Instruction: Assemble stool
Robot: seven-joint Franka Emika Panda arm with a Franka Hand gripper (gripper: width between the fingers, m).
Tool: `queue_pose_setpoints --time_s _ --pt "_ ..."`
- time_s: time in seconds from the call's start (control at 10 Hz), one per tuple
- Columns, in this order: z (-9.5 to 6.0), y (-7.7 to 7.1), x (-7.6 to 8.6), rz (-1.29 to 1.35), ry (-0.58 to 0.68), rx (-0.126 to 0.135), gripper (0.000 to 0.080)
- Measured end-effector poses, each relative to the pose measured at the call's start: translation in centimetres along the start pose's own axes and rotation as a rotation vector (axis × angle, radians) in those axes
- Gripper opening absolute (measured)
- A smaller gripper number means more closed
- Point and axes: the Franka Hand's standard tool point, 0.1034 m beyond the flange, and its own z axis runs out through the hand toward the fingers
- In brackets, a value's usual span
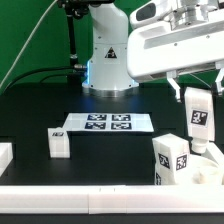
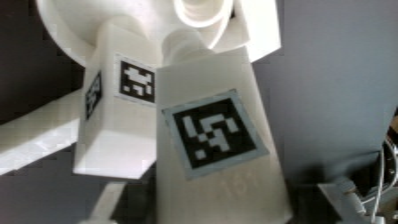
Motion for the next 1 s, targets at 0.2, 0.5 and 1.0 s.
queue_pose_setpoints --time_s 0.2,0.5,1.0 --pt "-0.9 2.9 2.1 -0.109 0.086 0.026 0.0324" --pt "0.3 3.6 1.0 -0.096 0.019 0.099 0.0324" --pt "0.9 1.6 -0.2 -0.056 -0.062 0.099 0.0324"
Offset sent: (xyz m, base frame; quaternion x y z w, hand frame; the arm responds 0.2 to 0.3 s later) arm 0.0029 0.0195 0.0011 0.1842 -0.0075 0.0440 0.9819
